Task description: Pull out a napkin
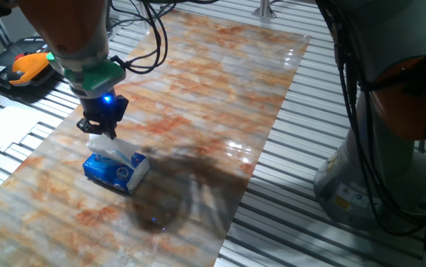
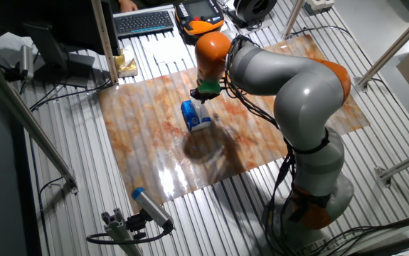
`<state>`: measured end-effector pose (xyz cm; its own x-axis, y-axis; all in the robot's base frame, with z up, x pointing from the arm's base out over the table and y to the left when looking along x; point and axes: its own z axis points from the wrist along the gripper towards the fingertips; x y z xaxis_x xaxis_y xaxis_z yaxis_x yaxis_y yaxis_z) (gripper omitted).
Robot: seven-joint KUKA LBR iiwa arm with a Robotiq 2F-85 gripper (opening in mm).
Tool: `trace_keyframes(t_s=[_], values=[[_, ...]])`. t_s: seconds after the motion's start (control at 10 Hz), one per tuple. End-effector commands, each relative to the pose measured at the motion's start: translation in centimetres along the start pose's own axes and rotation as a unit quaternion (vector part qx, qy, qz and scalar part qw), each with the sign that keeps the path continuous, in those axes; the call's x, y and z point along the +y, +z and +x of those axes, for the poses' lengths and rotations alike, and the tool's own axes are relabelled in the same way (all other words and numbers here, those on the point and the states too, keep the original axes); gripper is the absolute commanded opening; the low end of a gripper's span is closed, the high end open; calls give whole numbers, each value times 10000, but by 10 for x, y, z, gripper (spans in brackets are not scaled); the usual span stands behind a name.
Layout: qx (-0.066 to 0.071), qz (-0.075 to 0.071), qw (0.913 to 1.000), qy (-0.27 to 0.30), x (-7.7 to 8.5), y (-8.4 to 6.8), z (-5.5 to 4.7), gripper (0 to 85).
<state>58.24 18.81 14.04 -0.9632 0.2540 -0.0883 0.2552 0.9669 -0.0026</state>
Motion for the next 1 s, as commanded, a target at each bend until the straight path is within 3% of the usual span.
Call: trace_keyframes(t_s=[0.0,0.6,0.9], values=[[27,-24,10000,-11,-1,-5,-2,0],[128,29,9998,-126,-11,-38,-21,0],[104,68,9999,-111,-10,-45,-23,0]])
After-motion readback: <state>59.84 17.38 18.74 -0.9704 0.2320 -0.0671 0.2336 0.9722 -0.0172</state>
